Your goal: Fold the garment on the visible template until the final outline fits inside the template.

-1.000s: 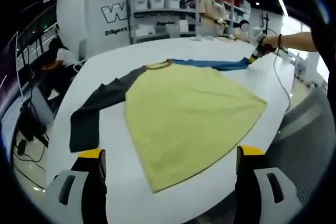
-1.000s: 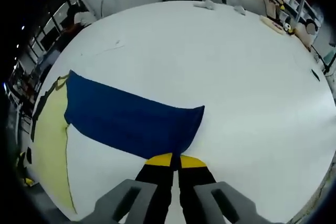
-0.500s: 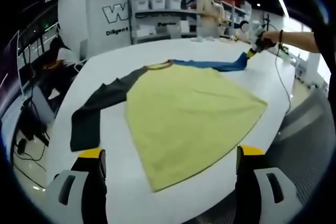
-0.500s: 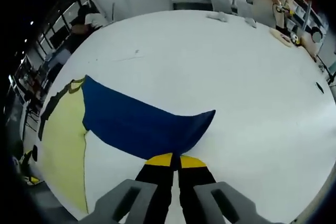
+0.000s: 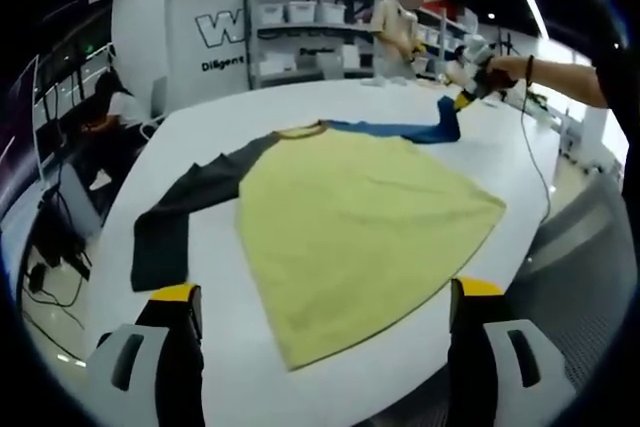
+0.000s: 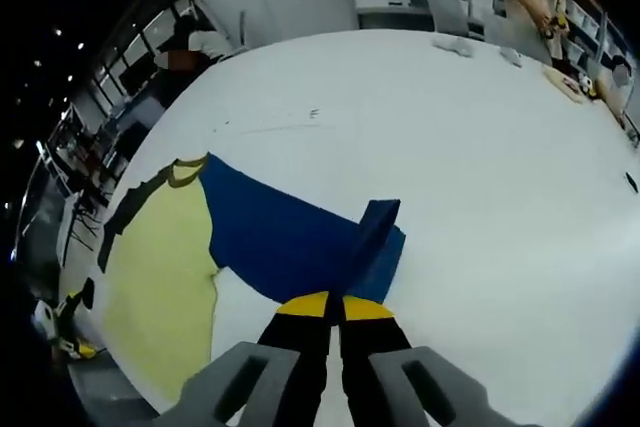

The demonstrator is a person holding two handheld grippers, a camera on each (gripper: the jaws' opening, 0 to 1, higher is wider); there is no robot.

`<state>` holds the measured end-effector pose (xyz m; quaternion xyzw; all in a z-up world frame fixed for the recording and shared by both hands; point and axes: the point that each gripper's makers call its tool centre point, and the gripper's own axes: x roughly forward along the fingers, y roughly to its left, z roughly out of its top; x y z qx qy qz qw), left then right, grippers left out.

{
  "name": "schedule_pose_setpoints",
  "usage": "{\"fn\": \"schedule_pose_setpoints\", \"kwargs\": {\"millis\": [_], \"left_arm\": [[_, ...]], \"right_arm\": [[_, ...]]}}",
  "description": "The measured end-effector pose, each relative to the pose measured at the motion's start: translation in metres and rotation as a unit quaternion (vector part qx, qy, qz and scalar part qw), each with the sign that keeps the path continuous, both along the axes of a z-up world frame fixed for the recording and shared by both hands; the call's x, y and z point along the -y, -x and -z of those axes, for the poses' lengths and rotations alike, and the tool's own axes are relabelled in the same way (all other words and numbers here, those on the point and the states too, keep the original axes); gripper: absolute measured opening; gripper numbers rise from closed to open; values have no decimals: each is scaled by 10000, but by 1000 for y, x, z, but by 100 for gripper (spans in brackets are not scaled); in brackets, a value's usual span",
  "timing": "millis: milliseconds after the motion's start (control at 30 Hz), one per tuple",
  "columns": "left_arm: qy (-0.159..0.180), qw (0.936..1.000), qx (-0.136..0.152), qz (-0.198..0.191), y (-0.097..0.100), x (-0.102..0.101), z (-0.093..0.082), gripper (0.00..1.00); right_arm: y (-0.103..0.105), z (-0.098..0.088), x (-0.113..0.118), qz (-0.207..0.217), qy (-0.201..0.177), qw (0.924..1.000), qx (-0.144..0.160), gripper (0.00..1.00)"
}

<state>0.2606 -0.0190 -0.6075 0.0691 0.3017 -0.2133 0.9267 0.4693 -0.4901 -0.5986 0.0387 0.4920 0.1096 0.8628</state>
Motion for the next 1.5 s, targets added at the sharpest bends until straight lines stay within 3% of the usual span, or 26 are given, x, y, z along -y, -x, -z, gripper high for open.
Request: {"fn": "schedule_pose_setpoints", "kwargs": {"millis": [800, 1500], "left_arm": [[-7, 9999, 5, 114, 1, 2, 0, 97], [41, 9999, 61, 142, 1, 4, -1, 97]], "right_arm": [[-17, -16, -127, -752, -619, 9952, 137, 0], [-31, -23, -230, -1345, -676, 9879, 361, 0]]}}
